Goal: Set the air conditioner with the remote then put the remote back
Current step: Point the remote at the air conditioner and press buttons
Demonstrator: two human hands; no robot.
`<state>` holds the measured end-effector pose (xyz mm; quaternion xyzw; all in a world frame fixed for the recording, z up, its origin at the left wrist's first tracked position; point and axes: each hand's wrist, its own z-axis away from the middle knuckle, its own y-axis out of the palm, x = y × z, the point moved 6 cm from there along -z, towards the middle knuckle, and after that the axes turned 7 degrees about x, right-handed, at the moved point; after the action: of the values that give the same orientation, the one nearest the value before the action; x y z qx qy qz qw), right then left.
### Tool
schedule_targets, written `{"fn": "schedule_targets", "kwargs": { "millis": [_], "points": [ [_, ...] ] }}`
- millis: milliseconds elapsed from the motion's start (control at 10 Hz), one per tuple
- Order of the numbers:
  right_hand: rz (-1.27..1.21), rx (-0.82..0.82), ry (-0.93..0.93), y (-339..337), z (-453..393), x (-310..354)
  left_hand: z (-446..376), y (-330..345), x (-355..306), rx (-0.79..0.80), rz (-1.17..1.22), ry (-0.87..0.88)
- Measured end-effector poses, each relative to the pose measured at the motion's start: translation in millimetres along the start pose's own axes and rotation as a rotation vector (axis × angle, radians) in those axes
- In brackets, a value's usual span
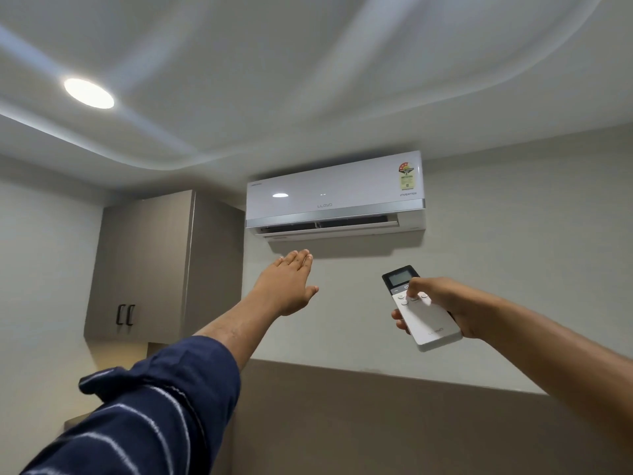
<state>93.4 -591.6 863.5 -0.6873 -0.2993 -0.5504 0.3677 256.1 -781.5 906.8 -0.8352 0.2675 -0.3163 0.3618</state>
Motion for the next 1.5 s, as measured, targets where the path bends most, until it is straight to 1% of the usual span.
{"fn": "schedule_targets", "kwargs": {
  "millis": [500, 800, 1100, 1500],
  "points": [
    [0.000, -0.009, -0.011, 18.7, 6.6, 10.8, 2.0, -10.4, -2.9, 0.006, 0.036, -0.029],
    [-0.007, -0.062, -0.001, 12.1, 7.6, 9.1, 7.1, -12.9, -6.2, 0.013, 0.038, -0.038],
    [-0.038, -0.012, 0.016, 15.0, 14.2, 11.8, 7.5, -19.0, -8.6, 0.012, 0.038, -0.049],
    [-0.030, -0.005, 0.017, 20.2, 15.6, 8.7, 9.6, -17.0, -5.8, 0.022, 0.034, -0.069]
  ]
}}
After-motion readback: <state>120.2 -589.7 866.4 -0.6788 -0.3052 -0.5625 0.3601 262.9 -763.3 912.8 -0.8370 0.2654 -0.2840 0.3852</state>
